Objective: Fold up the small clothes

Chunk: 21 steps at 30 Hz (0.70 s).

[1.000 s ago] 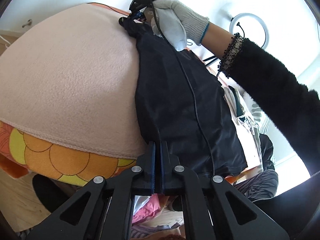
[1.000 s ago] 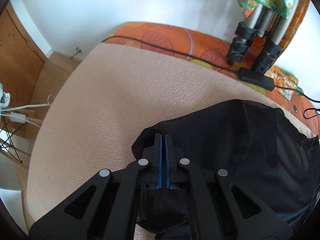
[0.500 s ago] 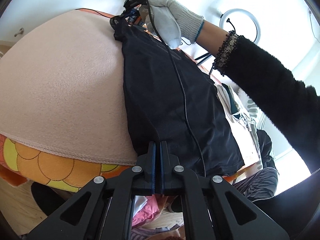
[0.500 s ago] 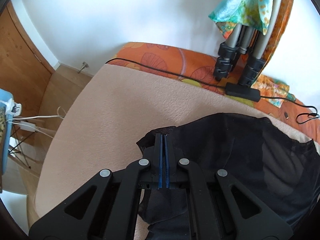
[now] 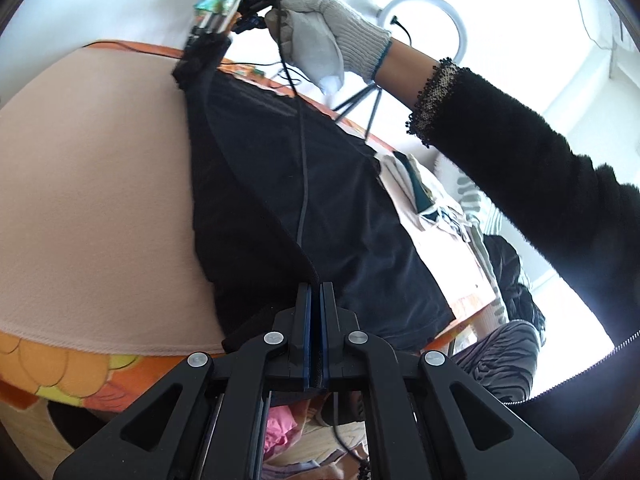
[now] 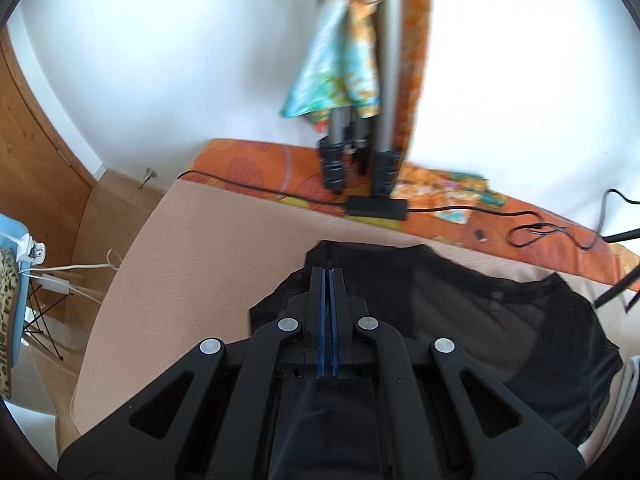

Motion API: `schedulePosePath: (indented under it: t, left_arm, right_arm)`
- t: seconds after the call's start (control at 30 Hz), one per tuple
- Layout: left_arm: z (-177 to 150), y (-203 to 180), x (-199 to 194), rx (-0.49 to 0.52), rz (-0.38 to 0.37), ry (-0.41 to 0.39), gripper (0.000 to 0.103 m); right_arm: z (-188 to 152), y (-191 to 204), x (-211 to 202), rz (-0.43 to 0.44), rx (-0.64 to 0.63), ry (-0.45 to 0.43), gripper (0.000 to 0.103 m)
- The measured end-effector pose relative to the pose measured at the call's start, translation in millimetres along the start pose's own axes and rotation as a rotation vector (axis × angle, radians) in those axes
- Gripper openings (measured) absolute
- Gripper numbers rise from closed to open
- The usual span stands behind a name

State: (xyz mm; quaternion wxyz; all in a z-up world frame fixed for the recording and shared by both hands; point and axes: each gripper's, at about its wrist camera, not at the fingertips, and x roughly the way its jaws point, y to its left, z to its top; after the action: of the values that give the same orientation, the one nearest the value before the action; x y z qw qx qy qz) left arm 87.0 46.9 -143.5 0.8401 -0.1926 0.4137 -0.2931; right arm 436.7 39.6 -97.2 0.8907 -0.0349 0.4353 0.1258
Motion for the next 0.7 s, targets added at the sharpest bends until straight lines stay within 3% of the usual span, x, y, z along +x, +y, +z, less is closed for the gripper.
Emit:
schedulePosePath:
  t: [0.2,0.33,0.47,0.5,0.53,0.6,0.7]
  left_arm:
    - [1.7,-19.6,23.9,0.054,-0.016,0.053,0.002]
    - [-0.2,-22.0,30.2,0.069,0.005,0.069,0.002]
    - [-1.7,-18.6,33.0,0.061,0.016,0.084,0.002]
    - [-2.1,-17.4,32.9,0.061,0.021,0.086,0.002]
    - [-2.3,-15.7,32.6,0.059,0.022,0.088,0.002]
    - [-3.2,-12.9,33.1,0.05,0.018,0.094,0.002]
    - [-3.2,-9.8,33.6,0.046,0.016,0.102,0.002]
  right_arm:
    - [-2.9,-51.9,-17.1,-0.022,0.063,-0.009,0.003]
    - [-12.4,-69.0,-6.4,0.08,0.098,0.065,0.003]
    - [-19.9,-61.5,20.6,0.195,0.134,0.148,0.006]
    - [-20.4,-55.2,27.4,0.196,0.123,0.157,0.014]
    - [-20.4,-47.0,34.4,0.178,0.105,0.161,0.031]
    - [-21.9,-32.2,44.5,0.126,0.074,0.141,0.054]
    - [-16.9,-20.0,61.5,0.108,0.061,0.139,0.055]
